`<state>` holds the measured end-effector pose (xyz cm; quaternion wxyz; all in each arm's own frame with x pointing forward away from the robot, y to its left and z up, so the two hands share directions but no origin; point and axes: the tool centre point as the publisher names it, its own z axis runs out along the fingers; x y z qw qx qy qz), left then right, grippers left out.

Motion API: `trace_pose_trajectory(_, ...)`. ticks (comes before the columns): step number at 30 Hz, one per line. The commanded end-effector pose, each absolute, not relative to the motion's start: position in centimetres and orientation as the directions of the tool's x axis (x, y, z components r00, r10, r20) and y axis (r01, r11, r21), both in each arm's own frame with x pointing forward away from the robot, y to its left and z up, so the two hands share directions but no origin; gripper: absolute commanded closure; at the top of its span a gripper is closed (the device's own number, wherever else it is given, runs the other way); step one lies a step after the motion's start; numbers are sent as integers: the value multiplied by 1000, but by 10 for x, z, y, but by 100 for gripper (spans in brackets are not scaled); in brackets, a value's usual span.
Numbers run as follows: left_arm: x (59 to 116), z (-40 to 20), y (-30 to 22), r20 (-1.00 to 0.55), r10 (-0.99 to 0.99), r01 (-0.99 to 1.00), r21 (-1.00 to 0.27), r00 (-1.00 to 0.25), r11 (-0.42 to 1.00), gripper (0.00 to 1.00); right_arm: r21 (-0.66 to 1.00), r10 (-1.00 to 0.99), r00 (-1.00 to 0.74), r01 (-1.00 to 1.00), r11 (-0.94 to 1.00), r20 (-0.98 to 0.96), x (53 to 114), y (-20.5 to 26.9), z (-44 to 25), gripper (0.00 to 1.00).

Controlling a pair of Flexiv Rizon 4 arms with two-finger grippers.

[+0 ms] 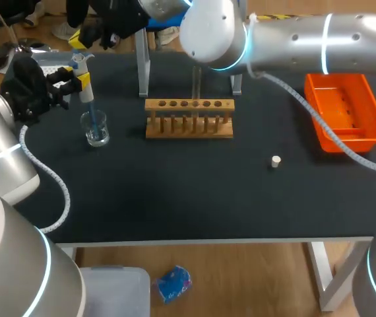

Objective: Invert the test tube, pick up the pipette, mount the tip to pipette, aspirate from beaker and dispense into the tube, eject the tip, return the pipette, and cap with the stopper.

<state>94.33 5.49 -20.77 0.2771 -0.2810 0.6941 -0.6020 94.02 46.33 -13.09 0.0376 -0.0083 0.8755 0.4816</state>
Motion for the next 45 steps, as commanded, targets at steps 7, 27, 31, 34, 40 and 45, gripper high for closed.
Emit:
trace_pose_trajectory(7,944,-208,55,-48,-723,-55,-992,-689,117,100,839,27,-997,-44,543,-70,946,466,-135,100)
trace_pose_trajectory(27,944,-208,55,-48,-723,-55,-992,-689,117,100,824,11,-999,-37,565,-52,943,464,-152,100)
trace_pose_trajectory(31,944,-208,55,-48,-723,-55,-992,-689,117,100,821,7,-999,-35,569,-47,941,464,-156,100)
trace_pose_trajectory(34,944,-208,55,-48,-723,-55,-992,-689,117,100,819,4,-999,-34,573,-44,941,464,-158,100)
trace_pose_trajectory(40,944,-208,55,-48,-723,-55,-992,-689,117,100,815,1,-999,-33,578,-41,940,463,-159,100)
trace_pose_trajectory(45,944,-208,55,-48,-723,-55,-992,-689,117,100,814,3,-999,-34,579,-43,940,463,-158,100)
